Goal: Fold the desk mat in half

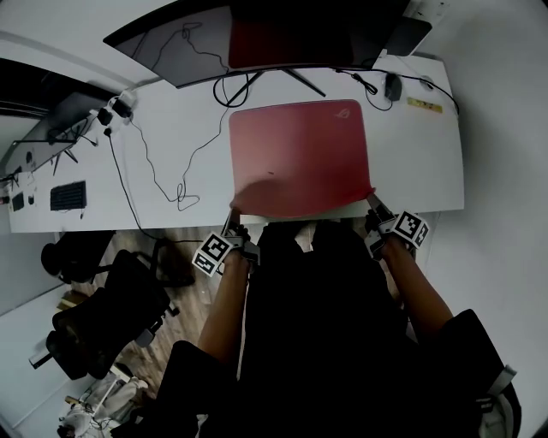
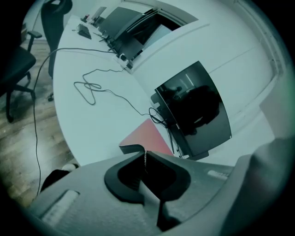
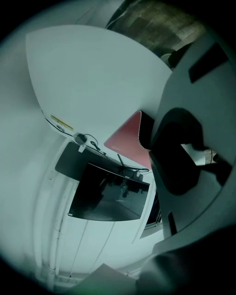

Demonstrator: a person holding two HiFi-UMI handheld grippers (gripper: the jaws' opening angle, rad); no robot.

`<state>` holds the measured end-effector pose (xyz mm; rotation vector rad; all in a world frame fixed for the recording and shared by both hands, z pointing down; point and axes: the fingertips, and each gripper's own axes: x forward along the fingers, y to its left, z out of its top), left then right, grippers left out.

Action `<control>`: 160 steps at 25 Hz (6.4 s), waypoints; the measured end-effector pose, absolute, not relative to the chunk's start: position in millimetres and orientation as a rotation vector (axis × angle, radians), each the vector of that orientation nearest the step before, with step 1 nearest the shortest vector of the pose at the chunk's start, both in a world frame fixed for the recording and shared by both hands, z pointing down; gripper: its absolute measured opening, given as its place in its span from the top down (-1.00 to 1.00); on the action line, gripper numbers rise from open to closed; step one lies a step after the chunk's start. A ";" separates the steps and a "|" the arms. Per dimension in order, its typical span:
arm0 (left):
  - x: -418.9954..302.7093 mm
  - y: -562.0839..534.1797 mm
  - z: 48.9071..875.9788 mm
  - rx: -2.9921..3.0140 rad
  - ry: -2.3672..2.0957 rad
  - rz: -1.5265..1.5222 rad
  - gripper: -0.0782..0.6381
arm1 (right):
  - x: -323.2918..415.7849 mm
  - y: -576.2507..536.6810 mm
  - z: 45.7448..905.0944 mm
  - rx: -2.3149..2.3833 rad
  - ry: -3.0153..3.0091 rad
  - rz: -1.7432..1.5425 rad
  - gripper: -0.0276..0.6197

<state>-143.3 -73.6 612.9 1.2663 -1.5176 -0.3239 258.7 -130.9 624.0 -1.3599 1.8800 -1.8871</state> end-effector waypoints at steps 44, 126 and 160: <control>-171.1 -262.4 596.7 1.251 -1.418 -0.465 0.70 | 244.0 -303.4 602.1 -1.498 1.734 -1.749 0.86; -179.6 -384.3 688.7 1.257 -1.372 -0.281 0.62 | 226.7 -416.7 693.5 -1.724 1.887 -1.778 0.81; -146.9 -329.5 585.7 1.703 -1.321 -0.193 0.29 | 230.9 -356.5 571.6 -1.511 2.291 -1.424 0.58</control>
